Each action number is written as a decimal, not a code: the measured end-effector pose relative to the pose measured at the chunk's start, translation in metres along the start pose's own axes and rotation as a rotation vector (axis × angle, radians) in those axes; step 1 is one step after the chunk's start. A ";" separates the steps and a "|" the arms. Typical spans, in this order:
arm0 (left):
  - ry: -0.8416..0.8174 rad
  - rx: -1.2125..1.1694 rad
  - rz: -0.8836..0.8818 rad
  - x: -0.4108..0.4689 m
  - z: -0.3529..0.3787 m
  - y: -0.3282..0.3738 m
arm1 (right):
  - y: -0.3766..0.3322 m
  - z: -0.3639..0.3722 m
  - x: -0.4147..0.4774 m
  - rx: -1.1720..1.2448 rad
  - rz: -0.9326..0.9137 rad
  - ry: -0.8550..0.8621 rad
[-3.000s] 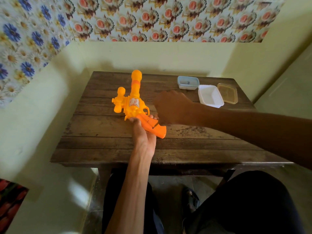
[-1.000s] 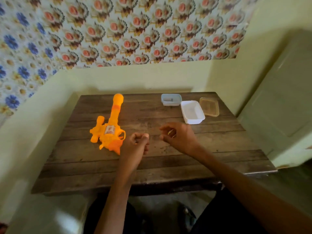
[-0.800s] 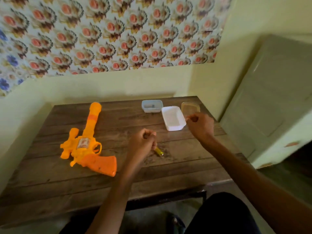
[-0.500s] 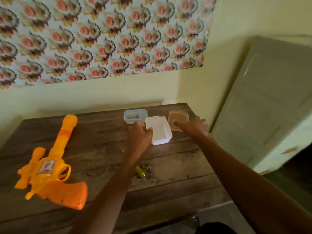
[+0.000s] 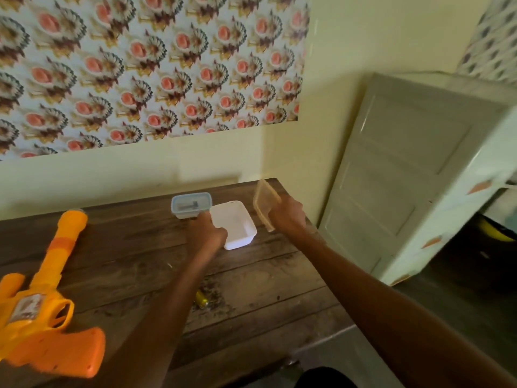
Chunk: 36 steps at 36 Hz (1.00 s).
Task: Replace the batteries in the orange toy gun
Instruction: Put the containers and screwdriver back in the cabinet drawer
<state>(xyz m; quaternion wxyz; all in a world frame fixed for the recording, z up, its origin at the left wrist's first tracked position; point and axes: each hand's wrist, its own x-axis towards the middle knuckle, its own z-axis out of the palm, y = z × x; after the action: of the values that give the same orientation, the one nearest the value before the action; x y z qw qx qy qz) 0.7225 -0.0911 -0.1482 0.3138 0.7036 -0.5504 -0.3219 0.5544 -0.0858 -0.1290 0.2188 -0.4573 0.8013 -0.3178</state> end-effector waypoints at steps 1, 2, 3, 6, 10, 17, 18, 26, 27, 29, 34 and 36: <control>-0.029 -0.069 -0.036 -0.004 0.000 0.001 | 0.002 -0.005 -0.011 -0.017 -0.039 0.004; -0.058 -0.130 -0.076 -0.007 0.000 0.001 | 0.006 -0.009 -0.024 -0.038 -0.074 0.012; -0.080 -0.182 -0.115 -0.010 0.000 0.000 | 0.009 -0.011 -0.037 -0.064 -0.113 0.022; -0.156 -0.288 -0.204 -0.022 0.001 0.000 | 0.020 -0.013 -0.068 -0.119 -0.244 0.042; -0.274 -0.373 -0.276 -0.042 0.008 -0.002 | 0.031 -0.009 -0.095 -0.084 -0.356 0.038; -0.333 -0.452 -0.347 -0.063 0.004 -0.003 | 0.039 -0.009 -0.103 -0.147 -0.538 -0.109; -0.340 -0.454 -0.351 -0.066 0.003 -0.001 | 0.040 -0.011 -0.104 -0.177 -0.567 -0.118; -0.305 -0.384 -0.356 -0.064 -0.009 0.001 | 0.045 -0.014 -0.108 -0.397 -0.846 -0.181; -0.280 -0.374 -0.353 -0.060 -0.010 0.001 | 0.044 -0.015 -0.108 -0.403 -0.849 -0.200; -0.224 -0.350 -0.276 -0.049 -0.012 0.000 | 0.042 -0.015 -0.105 -0.397 -0.852 -0.233; -0.277 -0.155 0.077 -0.033 -0.019 0.004 | 0.040 -0.013 -0.095 -0.313 -0.808 -0.324; -0.292 -0.058 0.147 -0.030 -0.019 0.006 | 0.039 -0.014 -0.090 -0.248 -0.774 -0.359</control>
<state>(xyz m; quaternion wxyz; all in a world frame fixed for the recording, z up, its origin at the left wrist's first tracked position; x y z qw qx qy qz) 0.7288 -0.0617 -0.1290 0.2734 0.5976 -0.6306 -0.4129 0.5661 0.0115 -0.1410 0.1630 -0.7944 0.5522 -0.1934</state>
